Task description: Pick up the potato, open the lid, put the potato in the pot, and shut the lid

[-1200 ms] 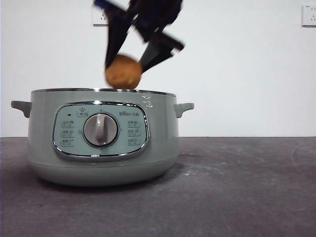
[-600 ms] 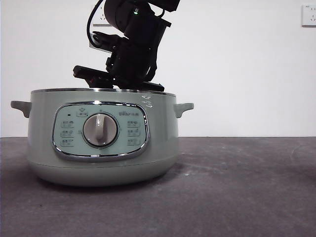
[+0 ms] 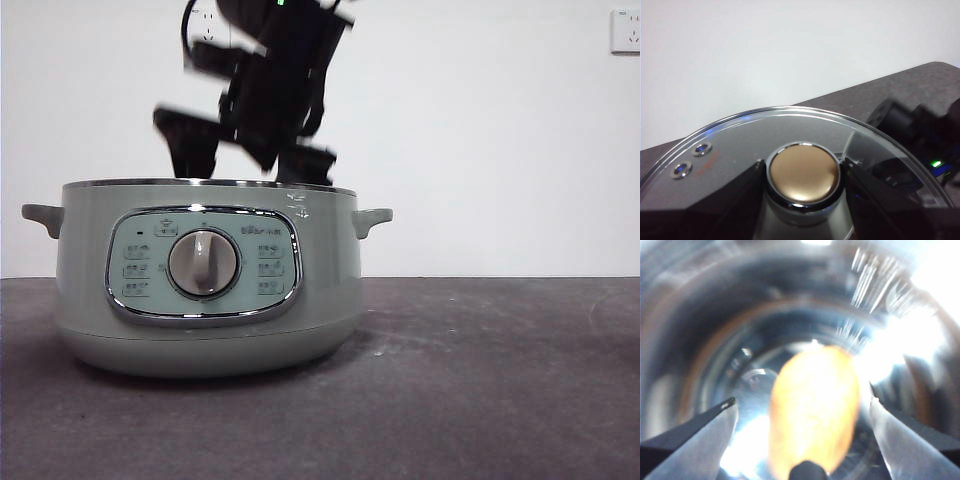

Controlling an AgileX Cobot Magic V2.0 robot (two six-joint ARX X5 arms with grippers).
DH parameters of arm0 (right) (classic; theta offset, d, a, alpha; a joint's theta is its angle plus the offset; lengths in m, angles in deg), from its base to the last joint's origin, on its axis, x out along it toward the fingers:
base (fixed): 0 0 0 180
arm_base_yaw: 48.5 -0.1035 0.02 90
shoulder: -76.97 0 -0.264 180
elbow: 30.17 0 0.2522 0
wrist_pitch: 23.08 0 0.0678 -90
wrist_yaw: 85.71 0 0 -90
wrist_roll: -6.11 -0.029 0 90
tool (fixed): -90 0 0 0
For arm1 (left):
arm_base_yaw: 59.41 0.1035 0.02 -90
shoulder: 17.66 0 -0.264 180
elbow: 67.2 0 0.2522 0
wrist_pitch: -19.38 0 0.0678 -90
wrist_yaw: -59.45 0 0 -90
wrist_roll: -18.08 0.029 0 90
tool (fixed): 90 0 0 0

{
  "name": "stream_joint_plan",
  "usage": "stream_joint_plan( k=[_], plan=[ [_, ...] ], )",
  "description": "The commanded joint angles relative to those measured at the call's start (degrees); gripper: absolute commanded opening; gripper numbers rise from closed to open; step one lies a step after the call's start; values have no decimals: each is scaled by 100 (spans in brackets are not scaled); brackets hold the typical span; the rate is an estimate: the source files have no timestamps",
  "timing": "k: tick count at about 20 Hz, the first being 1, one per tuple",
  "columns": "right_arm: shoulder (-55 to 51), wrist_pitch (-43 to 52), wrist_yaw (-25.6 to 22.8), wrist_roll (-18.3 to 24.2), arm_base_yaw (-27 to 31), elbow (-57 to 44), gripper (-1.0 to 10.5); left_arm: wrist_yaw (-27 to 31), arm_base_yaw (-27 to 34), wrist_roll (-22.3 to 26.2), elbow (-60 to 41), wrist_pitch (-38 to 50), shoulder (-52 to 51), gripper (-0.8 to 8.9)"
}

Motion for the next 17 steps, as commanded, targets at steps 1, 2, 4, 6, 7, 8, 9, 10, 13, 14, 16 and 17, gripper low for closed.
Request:
stream_joint_plan(
  k=[1,2,4,6,7,8,9,10,13,14,16,17],
  plan=[
    [-522,-116,-33,-83,26,11,441,35,-7,79,125,302,-77,-8],
    [-796,-291,-42,-101,48,11,441,33,-7,76,125,328,-68,-8],
    [-1359,-695,-219,-118,133,11,441,26,-7,74,125,382,20,-8],
    [-1869,-1029,-649,-120,192,11,440,9,-7,74,125,420,195,-8],
    [-2105,-1172,-787,-120,229,11,441,-13,-7,74,125,435,304,-8],
    [-2310,-1290,-793,-120,260,11,441,-37,-7,74,125,439,426,-8],
    [-2562,-1425,-793,-122,282,11,440,-142,-7,74,125,442,586,-8],
    [-2743,-1508,-789,-129,302,11,440,-236,-9,70,125,450,726,-8],
    [-3357,-1757,-962,-192,302,11,440,-490,-9,59,125,577,1314,-8],
    [-3510,-1814,-962,-229,302,11,440,-601,-7,55,125,640,1510,-8],
    [-3805,-1963,-1071,-264,299,11,440,-780,-9,50,125,782,1930,-8],
    [-3906,-2028,-1084,-278,299,11,440,-828,-11,50,125,846,2131,-8]
  ],
)
